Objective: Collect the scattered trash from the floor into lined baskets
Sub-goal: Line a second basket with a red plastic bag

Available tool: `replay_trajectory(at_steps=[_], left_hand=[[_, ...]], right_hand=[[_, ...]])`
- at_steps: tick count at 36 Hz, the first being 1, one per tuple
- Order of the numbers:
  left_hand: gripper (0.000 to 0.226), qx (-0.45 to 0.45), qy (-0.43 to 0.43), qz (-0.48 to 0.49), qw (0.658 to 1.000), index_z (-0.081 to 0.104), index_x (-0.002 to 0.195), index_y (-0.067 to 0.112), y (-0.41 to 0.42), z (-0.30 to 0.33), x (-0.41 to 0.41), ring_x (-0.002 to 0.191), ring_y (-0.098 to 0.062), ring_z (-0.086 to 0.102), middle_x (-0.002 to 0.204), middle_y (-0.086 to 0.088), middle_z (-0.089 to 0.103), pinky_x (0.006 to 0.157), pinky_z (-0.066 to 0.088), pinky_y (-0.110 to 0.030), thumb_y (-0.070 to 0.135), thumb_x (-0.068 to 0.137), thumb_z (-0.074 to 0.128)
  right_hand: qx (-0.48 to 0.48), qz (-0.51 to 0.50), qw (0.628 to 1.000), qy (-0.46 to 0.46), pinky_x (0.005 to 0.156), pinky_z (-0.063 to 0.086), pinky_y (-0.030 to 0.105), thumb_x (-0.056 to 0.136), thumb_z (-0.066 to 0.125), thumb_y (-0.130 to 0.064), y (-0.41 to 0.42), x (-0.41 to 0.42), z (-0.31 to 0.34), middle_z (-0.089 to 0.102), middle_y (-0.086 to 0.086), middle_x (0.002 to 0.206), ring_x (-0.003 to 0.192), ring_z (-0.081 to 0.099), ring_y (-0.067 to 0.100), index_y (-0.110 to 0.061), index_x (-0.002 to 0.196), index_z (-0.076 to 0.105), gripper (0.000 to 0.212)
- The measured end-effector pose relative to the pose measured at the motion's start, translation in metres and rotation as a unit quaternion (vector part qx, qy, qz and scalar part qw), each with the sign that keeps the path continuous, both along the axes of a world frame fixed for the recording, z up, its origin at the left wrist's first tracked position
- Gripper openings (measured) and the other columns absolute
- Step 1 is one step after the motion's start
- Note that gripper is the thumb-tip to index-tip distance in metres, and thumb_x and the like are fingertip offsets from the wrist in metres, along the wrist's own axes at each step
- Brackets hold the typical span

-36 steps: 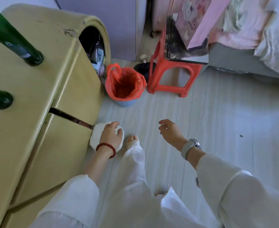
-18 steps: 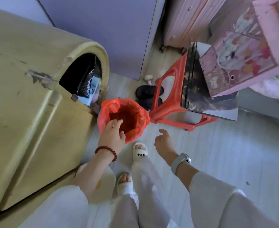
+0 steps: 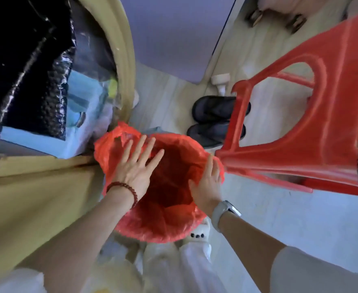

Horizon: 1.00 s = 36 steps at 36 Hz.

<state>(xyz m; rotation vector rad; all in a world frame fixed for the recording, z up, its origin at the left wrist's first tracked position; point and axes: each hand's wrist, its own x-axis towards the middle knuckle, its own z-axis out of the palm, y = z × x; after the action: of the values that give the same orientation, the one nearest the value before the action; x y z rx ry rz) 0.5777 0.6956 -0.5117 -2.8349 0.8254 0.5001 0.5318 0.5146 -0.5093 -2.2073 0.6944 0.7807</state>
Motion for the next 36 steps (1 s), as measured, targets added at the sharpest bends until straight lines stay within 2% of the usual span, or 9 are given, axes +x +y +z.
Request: replay_trajectory(at_steps=[4,9,12,16,19,23,26,29,36], left_hand=[[0.088,-0.027,-0.002,0.053,0.998,0.041,0.137,0.015,0.016,-0.032,0.025,0.125,-0.048,0.04,0.144,-0.02,0.037,0.104,0.03,-0.058,0.022,0.059,0.08],[0.076,-0.117,-0.024,0.111,0.987,0.03,0.137,0.018,0.019,-0.035,0.026,0.093,-0.044,0.058,0.14,-0.021,0.041,0.084,0.047,-0.05,0.013,0.072,0.07],[0.074,-0.12,-0.004,0.187,0.975,0.03,0.139,0.014,0.02,-0.028,0.01,0.105,-0.043,0.056,0.134,-0.023,0.048,0.091,0.042,-0.054,0.019,0.077,0.07],[0.06,-0.186,0.113,0.367,0.905,0.035,0.14,0.011,0.014,0.002,-0.016,0.103,-0.041,0.059,0.126,-0.021,0.056,0.085,0.047,-0.045,0.039,0.089,0.05],[0.053,-0.259,0.155,0.413,0.86,0.04,0.136,0.008,-0.004,0.039,-0.039,0.1,-0.041,0.059,0.116,-0.024,0.061,0.087,0.043,-0.042,0.036,0.091,0.043],[0.045,-0.239,0.119,0.396,0.879,0.04,0.136,0.007,-0.027,0.095,-0.061,0.096,-0.042,0.059,0.106,-0.026,0.065,0.102,0.034,-0.049,0.023,0.095,0.046],[0.051,-0.266,0.106,0.378,0.88,0.046,0.131,0.007,-0.037,0.14,-0.071,0.086,-0.044,0.061,0.107,-0.025,0.061,0.071,0.049,-0.047,0.039,0.092,0.037],[0.051,-0.278,0.083,0.303,0.908,0.055,0.123,0.006,-0.043,0.178,-0.082,0.059,-0.041,0.059,0.089,-0.023,0.059,0.047,0.048,-0.039,0.035,0.09,0.03],[0.044,-0.275,0.09,0.24,0.927,0.052,0.129,0.009,-0.072,0.258,-0.119,0.063,-0.041,0.057,0.094,-0.022,0.055,0.05,0.042,-0.035,0.029,0.093,0.036]], right_hand=[[-0.021,-0.034,0.998,-0.046,0.111,0.027,0.041,0.072,0.043,0.01,-0.003,0.003,-0.028,0.025,0.011,0.148,0.134,0.03,0.034,-0.019,0.147,0.011,0.087],[0.029,-0.006,0.998,-0.048,0.094,0.041,0.036,0.071,0.038,0.01,-0.021,-0.003,-0.023,0.052,0.011,0.129,0.115,0.05,0.035,-0.022,0.141,0.025,0.078],[0.022,-0.04,0.998,-0.041,0.092,0.041,0.036,0.073,0.037,0.011,-0.038,-0.013,-0.006,0.056,0.013,0.124,0.11,0.053,0.037,-0.023,0.141,0.028,0.077],[-0.006,-0.095,0.994,-0.049,0.074,0.036,0.026,0.078,0.037,0.011,-0.063,-0.031,0.029,0.059,0.012,0.095,0.092,0.058,0.037,-0.021,0.137,0.034,0.068],[-0.013,-0.128,0.991,-0.044,0.068,0.03,0.021,0.081,0.035,0.011,-0.078,-0.044,0.065,0.053,0.007,0.091,0.08,0.05,0.028,-0.02,0.137,0.034,0.064],[-0.015,-0.157,0.986,-0.055,0.069,0.031,0.019,0.081,0.035,0.012,-0.089,-0.068,0.12,0.053,0.007,0.098,0.082,0.047,0.023,-0.021,0.139,0.031,0.066],[-0.012,-0.181,0.982,-0.05,0.075,0.031,0.017,0.081,0.035,0.013,-0.093,-0.091,0.159,0.054,0.009,0.109,0.096,0.052,0.028,-0.022,0.145,0.021,0.074],[-0.028,-0.214,0.975,-0.059,0.088,0.035,0.025,0.08,0.036,0.013,-0.096,-0.116,0.191,0.055,0.016,0.126,0.113,0.052,0.034,-0.02,0.146,0.02,0.075],[-0.066,-0.28,0.953,-0.096,0.093,0.032,0.027,0.083,0.041,0.009,-0.104,-0.186,0.261,0.044,0.022,0.129,0.117,0.046,0.034,-0.01,0.142,0.029,0.063]])
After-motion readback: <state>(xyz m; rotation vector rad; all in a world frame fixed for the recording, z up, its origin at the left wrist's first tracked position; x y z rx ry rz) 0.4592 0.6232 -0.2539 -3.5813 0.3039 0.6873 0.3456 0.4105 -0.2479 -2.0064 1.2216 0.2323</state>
